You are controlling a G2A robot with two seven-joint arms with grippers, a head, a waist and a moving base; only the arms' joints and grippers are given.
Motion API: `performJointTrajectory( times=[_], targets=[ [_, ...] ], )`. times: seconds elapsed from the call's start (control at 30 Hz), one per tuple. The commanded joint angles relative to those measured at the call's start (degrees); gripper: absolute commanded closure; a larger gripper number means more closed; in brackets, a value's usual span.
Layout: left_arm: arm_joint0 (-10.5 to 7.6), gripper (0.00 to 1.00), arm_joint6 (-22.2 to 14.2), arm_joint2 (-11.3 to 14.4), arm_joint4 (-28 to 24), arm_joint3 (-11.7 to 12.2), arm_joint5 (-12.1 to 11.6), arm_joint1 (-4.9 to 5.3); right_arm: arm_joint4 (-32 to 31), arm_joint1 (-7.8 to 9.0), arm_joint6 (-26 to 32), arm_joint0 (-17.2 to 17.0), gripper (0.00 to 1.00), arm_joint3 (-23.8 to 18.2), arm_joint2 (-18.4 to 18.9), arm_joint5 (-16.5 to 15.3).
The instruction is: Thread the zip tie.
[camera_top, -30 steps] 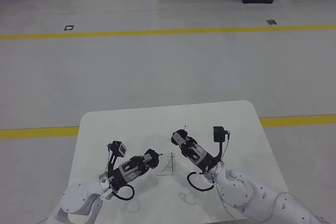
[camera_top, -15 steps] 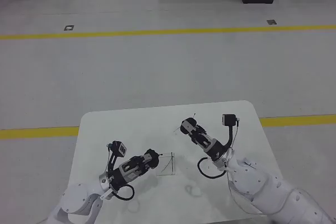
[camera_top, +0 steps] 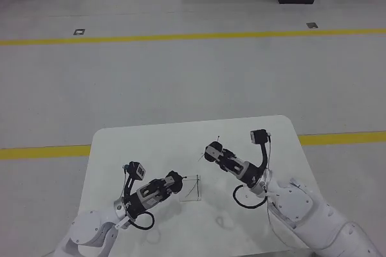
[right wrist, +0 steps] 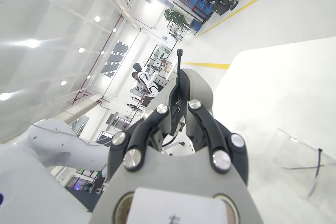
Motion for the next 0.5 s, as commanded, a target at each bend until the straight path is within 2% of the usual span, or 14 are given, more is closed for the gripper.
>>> performJointTrajectory(
  times=[0.0, 0.07, 0.47],
  targets=[
    [0.00, 1.00, 0.0, 0.0, 0.0, 0.0, 0.0, 0.00, -0.8, -0.56, 1.1, -0.4, 1.00, 0.0, 0.2, 0.0],
    [0.00, 1.00, 0.0, 0.0, 0.0, 0.0, 0.0, 0.00, -1.7, -1.21, 1.8, -0.9, 1.00, -0.2, 0.4, 0.0],
    [0.00, 1.00, 0.0, 0.0, 0.0, 0.0, 0.0, 0.00, -1.7, -1.21, 1.8, -0.9, 1.00, -0.2, 0.4, 0.0]
  ],
)
